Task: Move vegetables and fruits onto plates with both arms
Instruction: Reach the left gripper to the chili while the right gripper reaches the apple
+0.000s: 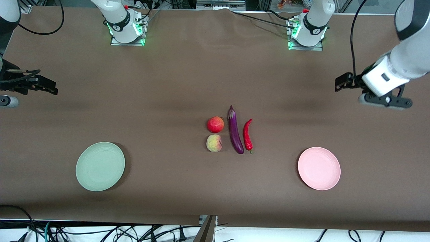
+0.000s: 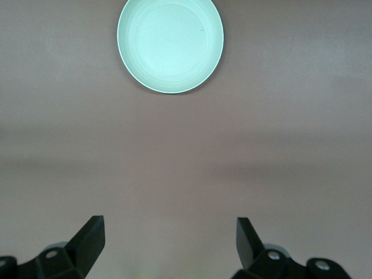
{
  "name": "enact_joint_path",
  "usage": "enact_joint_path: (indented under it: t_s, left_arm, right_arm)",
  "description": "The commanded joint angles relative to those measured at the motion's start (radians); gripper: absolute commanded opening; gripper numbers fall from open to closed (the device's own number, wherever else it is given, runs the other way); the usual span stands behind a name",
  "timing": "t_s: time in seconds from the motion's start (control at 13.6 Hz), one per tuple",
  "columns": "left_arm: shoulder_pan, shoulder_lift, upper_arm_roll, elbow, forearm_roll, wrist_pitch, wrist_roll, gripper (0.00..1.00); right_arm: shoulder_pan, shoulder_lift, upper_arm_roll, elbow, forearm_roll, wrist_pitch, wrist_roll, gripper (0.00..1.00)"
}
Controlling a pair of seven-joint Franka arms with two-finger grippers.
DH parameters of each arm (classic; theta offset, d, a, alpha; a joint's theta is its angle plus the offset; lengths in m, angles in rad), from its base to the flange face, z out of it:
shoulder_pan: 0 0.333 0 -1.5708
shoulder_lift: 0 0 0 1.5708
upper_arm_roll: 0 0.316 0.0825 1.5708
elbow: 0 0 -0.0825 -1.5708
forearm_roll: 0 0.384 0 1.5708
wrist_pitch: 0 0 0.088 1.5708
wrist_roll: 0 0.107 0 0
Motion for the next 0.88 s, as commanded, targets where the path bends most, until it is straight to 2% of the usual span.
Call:
enact_joint_path:
  t_s: [0.0, 0.07, 0.22, 0.37, 0.81]
  left_arm:
    - [-0.066, 0.119, -0.013, 0.087, -0.005, 0.001, -0.012, 1.0]
    - [-0.085, 0.15, -0.013, 0.087, -0.007, 0.027, -0.012, 1.0]
    - [-0.094, 0.205, -0.015, 0.085, -0.014, 0.158, -0.012, 1.0]
    - [-0.112, 0.299, -0.018, 0.093, -0.019, 0.257, -0.013, 1.0]
    - [-0.263, 0.475, -0.015, 0.113, -0.004, 0.562, -0.361, 1.0]
  right_arm:
    - [-0.004, -0.002, 0.003, -0.001, 0.008, 0.002, -0.014, 1.0]
    - [-0.001, 0.001, 0.004, -0.001, 0.008, 0.004, -0.014, 1.0]
    - [0.004, 0.049, 0.01, -0.001, 0.008, 0.006, -0.013, 1.0]
    - [0.007, 0.061, 0.01, -0.001, 0.032, 0.019, -0.005, 1.0]
    - [0.045, 0.124, 0.01, -0.001, 0.043, 0.088, -0.014, 1.0]
